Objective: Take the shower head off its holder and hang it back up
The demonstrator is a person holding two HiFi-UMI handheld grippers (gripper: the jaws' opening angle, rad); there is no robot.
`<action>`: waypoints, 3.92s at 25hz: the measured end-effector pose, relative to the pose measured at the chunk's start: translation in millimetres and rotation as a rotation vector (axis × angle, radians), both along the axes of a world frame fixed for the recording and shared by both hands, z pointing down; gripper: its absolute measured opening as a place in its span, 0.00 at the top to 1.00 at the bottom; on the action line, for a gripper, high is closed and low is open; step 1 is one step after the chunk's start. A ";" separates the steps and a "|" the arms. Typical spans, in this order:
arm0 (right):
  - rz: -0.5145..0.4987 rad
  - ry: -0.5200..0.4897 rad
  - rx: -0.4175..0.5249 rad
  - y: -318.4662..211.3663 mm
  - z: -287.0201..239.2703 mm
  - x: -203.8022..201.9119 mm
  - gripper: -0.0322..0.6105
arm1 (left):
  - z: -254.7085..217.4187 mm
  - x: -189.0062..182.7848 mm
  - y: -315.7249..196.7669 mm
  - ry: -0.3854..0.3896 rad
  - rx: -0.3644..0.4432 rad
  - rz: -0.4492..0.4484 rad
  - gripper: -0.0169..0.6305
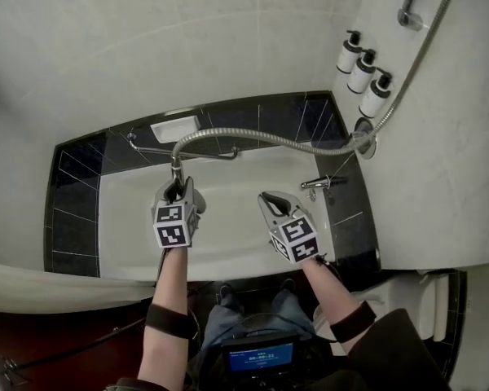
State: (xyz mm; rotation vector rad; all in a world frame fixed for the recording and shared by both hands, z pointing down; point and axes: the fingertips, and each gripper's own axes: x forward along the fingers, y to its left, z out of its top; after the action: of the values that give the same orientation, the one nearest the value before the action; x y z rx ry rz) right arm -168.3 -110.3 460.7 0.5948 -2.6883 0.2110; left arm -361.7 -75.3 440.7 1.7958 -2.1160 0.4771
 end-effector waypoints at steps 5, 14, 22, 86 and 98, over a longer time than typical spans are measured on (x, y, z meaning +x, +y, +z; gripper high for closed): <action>-0.017 -0.042 0.065 -14.9 -53.6 -3.4 0.88 | -62.0 -9.1 -16.5 -0.113 0.063 0.025 0.86; -0.009 -0.096 0.169 -41.9 -133.6 -6.2 0.88 | -180.4 -22.3 -66.3 -0.273 0.109 0.107 0.86; -0.014 -0.130 0.246 -69.5 -204.9 -1.4 0.88 | -293.4 -1.0 -134.9 -0.414 0.164 0.213 0.86; 0.203 -0.375 0.553 -162.8 -508.8 135.6 0.90 | -767.8 244.5 -367.6 -1.727 -0.035 0.363 0.86; 0.214 -0.383 0.569 -164.6 -514.9 149.4 0.90 | -785.1 274.5 -373.0 -1.960 -0.058 0.306 0.86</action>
State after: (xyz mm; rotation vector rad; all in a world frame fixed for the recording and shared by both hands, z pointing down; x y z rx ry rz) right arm -19.0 -274.9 -54.2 1.1073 -3.0545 -0.4486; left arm -87.2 -448.3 -344.4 1.4950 -2.2824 3.2723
